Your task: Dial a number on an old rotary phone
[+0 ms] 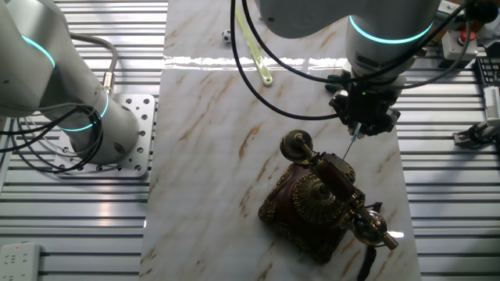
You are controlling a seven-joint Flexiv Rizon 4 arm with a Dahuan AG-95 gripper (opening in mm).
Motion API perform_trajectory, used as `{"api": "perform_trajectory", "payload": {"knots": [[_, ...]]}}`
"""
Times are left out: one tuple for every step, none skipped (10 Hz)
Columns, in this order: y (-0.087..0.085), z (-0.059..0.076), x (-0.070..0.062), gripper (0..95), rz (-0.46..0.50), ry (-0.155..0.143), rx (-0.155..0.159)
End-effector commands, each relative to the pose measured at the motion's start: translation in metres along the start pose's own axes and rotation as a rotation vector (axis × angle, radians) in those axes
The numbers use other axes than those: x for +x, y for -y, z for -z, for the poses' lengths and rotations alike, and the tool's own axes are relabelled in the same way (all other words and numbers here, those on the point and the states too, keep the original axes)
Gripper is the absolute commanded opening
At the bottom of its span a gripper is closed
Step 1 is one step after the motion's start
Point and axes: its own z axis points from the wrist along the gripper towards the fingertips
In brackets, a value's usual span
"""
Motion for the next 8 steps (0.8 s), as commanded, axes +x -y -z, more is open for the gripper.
{"api": "perform_trajectory", "payload": {"knots": [[0.0000, -0.0004, 0.0007, 0.0, -0.003, 0.003, 0.002], [0.0000, -0.0004, 0.0008, 0.0, -0.003, 0.002, 0.002], [0.0000, -0.0005, 0.0008, 0.0, -0.005, 0.002, 0.002], [0.0000, -0.0007, 0.0010, 0.0, -0.005, 0.002, 0.002], [0.0001, -0.0010, 0.0012, 0.0, -0.005, 0.003, 0.002], [0.0001, -0.0012, 0.0015, 0.0, -0.006, 0.003, 0.002], [0.0001, -0.0020, 0.0024, 0.0, -0.005, 0.005, 0.002], [0.0001, -0.0022, 0.0027, 0.0, -0.004, 0.005, 0.002]]}}
